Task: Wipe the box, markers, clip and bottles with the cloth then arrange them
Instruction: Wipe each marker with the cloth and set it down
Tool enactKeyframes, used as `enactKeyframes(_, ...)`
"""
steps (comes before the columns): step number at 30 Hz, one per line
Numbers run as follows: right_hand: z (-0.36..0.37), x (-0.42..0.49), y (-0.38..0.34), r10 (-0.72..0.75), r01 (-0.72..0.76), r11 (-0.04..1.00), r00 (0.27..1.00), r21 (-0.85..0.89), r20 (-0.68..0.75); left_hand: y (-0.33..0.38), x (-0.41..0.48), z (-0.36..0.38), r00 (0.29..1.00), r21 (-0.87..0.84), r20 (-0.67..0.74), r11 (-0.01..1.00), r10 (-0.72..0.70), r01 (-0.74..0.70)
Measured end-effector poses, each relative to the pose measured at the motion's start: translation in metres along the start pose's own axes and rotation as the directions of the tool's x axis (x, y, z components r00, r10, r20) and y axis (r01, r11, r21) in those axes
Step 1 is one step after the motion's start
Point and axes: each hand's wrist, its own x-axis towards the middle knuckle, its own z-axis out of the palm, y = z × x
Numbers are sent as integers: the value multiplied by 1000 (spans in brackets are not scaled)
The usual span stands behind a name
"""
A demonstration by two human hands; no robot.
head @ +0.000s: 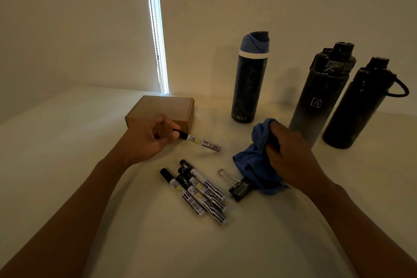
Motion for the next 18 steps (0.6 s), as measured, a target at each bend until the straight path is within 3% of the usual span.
enactKeyframes(4, 1, -3, -1, -24, 23, 993, 1000, -119, -8, -12, -2, -12, 999, 69, 50, 998, -17, 13)
enactKeyframes(7, 1, -3, -3, -22, 22, 994, 1000, -106, -5, -21, -1, -19, 990, 173, 109, 982, -91, 72)
enactKeyframes(12, 5, -2, -1, -32, 30, 996, 999, -87, -23, -23, 1, -23, 986, 275, 57, 952, -155, 133)
enactKeyframes(18, 4, -4, -3, -3, 3, 995, 1000, -102, 1, -10, -1, -24, 997, 304, 33, 951, -69, 56)
